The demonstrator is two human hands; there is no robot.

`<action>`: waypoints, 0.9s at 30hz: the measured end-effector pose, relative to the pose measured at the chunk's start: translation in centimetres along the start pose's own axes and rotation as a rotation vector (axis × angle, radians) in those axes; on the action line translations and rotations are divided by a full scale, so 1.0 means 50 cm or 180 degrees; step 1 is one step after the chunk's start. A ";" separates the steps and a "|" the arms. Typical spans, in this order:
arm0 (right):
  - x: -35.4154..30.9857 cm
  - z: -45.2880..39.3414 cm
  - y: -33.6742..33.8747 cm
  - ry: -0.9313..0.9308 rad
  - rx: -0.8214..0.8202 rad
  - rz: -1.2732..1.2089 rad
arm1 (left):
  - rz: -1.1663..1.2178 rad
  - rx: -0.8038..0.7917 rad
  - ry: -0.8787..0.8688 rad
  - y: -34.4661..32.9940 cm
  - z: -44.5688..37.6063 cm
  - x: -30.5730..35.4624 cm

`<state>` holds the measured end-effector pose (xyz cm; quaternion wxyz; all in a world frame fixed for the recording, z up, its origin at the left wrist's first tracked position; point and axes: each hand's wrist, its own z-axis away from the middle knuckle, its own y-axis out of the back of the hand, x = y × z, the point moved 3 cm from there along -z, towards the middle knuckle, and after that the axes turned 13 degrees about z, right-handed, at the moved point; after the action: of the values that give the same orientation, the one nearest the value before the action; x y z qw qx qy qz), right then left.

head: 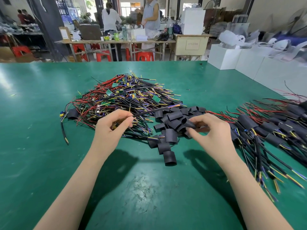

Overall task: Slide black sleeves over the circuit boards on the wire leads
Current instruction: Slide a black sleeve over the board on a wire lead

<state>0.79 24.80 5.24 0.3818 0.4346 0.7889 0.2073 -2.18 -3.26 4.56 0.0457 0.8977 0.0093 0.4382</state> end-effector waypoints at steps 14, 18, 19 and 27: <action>-0.006 0.000 0.010 0.0348 0.0205 0.0113 | -0.0319 -0.0515 0.0236 -0.017 0.010 -0.011; -0.011 0.002 0.009 0.0578 0.0071 0.0520 | -0.0510 -0.0506 0.0255 -0.014 0.012 -0.014; -0.012 0.002 0.010 0.0594 0.0066 0.0545 | -0.0543 -0.0490 0.0281 -0.012 0.011 -0.015; -0.014 0.001 0.010 0.0659 0.0027 0.0336 | -0.0651 -0.0456 0.0407 -0.009 0.010 -0.009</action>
<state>1.33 24.47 5.82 0.2850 0.4534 0.8010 0.2675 -2.07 -2.88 3.87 0.1534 0.8567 0.0723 0.4871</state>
